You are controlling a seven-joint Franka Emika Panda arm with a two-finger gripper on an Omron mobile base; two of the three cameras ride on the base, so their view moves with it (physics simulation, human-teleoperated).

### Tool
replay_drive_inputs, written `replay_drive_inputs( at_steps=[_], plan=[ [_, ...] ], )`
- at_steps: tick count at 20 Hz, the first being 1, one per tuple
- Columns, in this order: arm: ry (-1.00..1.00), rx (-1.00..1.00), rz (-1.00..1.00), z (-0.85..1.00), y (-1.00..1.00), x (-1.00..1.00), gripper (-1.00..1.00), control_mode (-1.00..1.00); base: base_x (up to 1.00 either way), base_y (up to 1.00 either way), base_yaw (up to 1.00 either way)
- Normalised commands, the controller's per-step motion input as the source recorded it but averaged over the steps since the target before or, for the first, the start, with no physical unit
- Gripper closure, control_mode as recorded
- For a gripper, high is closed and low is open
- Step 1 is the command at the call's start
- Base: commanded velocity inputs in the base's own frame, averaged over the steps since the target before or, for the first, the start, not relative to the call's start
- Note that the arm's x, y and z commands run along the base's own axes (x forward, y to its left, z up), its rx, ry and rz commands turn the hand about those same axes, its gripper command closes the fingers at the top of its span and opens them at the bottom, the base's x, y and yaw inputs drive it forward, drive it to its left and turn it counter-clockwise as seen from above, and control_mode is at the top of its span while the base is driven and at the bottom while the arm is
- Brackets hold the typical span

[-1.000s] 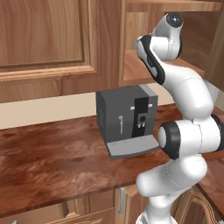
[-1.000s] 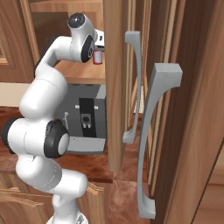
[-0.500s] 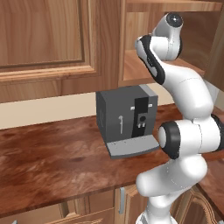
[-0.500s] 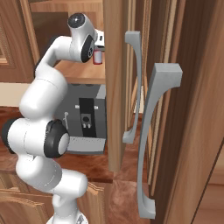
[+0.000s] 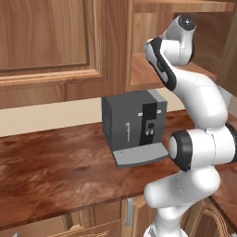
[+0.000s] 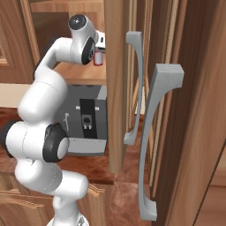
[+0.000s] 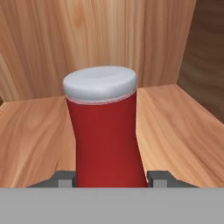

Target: Collect the turmeric, ketchup, and shaker from the cabinet and place them next to the stove.

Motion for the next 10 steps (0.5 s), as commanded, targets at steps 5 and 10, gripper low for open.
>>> replay_drive_inputs(
  at_steps=[5,10],
  plan=[
    [-0.09,0.03,0.00,-0.26,-0.12,-0.45,1.00,-1.00,0.00,0.00,0.00],
    [-0.12,0.02,0.01,-0.37,-0.19,-0.82,1.00,-1.00,0.00,0.00,0.00]
  ],
)
